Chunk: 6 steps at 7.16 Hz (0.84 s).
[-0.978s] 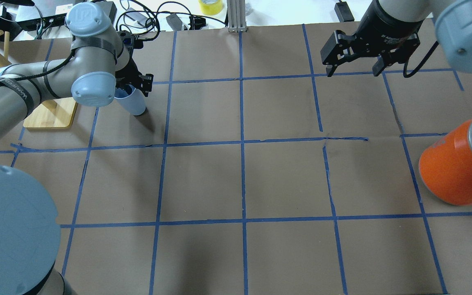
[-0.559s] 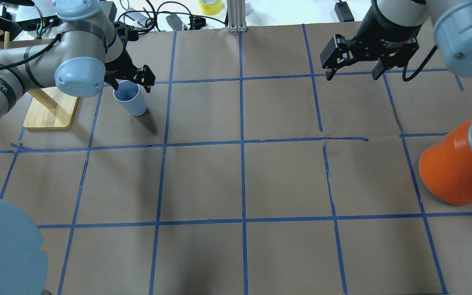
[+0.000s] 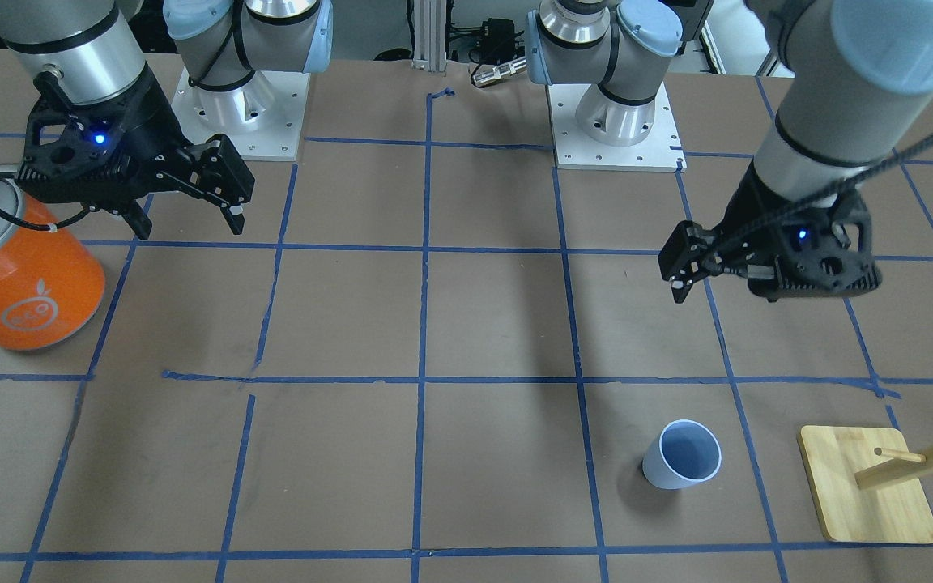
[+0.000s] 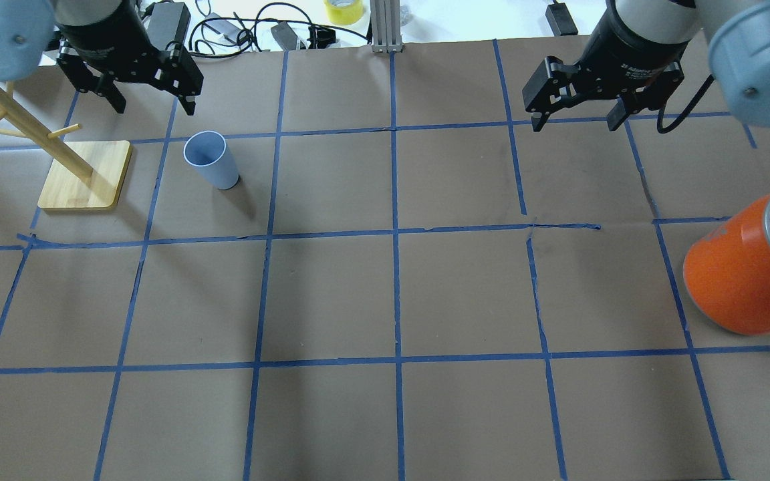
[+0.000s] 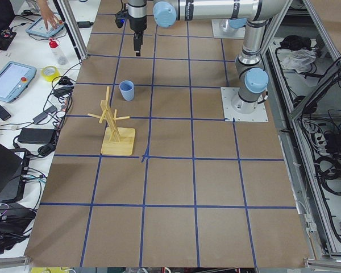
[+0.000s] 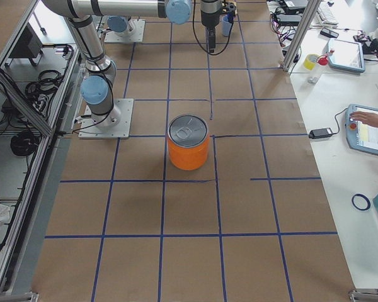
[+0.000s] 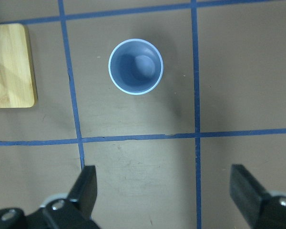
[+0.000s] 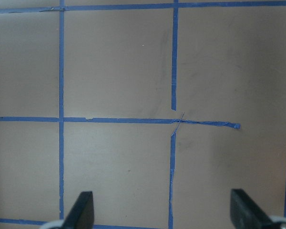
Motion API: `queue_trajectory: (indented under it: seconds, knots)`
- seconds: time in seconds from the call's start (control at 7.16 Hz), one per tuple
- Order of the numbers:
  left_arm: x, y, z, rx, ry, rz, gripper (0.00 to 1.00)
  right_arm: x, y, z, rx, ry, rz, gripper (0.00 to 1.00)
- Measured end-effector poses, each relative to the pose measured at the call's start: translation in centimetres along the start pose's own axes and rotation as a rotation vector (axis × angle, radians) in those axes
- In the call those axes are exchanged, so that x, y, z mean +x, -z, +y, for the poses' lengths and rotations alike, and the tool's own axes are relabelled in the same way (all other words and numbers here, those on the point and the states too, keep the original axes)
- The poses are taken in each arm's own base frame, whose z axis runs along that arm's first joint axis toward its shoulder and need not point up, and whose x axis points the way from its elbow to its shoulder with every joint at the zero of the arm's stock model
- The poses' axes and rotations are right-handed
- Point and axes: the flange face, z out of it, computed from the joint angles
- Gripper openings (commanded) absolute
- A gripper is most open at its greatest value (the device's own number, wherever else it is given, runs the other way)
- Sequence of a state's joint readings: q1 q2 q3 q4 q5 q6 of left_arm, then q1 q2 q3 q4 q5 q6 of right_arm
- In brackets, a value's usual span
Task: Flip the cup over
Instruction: 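Open the left gripper and raise it away from the cup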
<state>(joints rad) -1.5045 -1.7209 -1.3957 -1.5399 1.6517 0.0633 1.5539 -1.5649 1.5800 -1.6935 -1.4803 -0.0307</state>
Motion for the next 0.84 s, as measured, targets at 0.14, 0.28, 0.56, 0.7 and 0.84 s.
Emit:
queue_trajectory:
  seconds: [0.14,0.28,0.56,0.7,0.84]
  knots:
    - [0.0,1.2,1.5,-0.02,0.023,0.005,1.0,0.0,0.0,0.0,0.0,0.0,0.0,1.0]
    - [0.2,1.3,2.5,-0.035,0.035,0.011,1.0,0.0,0.0,0.0,0.0,0.0,0.0,1.0]
    - [0.8,1.0,3.6,-0.018,0.038,0.046,1.0,0.0,0.0,0.0,0.001,0.0,0.0,1.0]
    - [1.0,0.3,3.5,0.004,0.034,0.057,1.0,0.0,0.0,0.0,0.001,0.0,0.0,0.98]
    - [1.1,-0.4,3.1,0.038,0.031,0.065,1.0,0.0,0.0,0.0,0.002,0.0,0.001,0.63]
